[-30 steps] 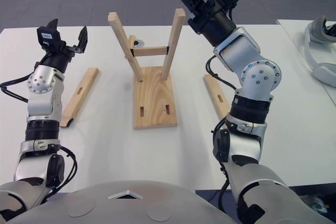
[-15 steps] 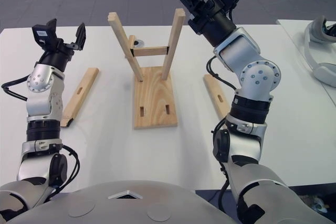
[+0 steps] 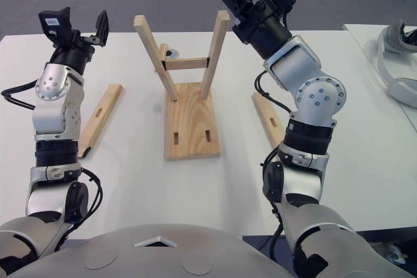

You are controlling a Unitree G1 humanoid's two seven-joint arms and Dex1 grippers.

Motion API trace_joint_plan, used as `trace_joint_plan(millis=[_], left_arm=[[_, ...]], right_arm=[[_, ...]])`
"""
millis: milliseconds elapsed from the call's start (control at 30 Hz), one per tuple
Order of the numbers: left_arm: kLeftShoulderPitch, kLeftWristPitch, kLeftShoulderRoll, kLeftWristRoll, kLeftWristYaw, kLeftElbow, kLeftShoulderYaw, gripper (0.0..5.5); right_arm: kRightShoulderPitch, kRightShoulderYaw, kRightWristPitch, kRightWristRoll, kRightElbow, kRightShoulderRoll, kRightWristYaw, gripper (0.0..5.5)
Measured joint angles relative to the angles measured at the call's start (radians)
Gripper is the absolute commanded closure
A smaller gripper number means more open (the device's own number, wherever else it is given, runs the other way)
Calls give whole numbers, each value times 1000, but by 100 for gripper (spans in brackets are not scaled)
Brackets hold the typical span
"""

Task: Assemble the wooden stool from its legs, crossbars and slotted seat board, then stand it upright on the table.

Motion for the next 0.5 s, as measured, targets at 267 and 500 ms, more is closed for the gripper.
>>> trace_joint_plan(millis=[267, 500], left_arm=[[0, 14, 5, -109, -49, -58, 72, 102], [-17, -37, 3, -126, 51, -98, 183, 102]], right_arm=[[0, -3, -3, -3, -1, 0, -11, 112], [-1, -34, -67, -81, 18, 2, -72, 112]])
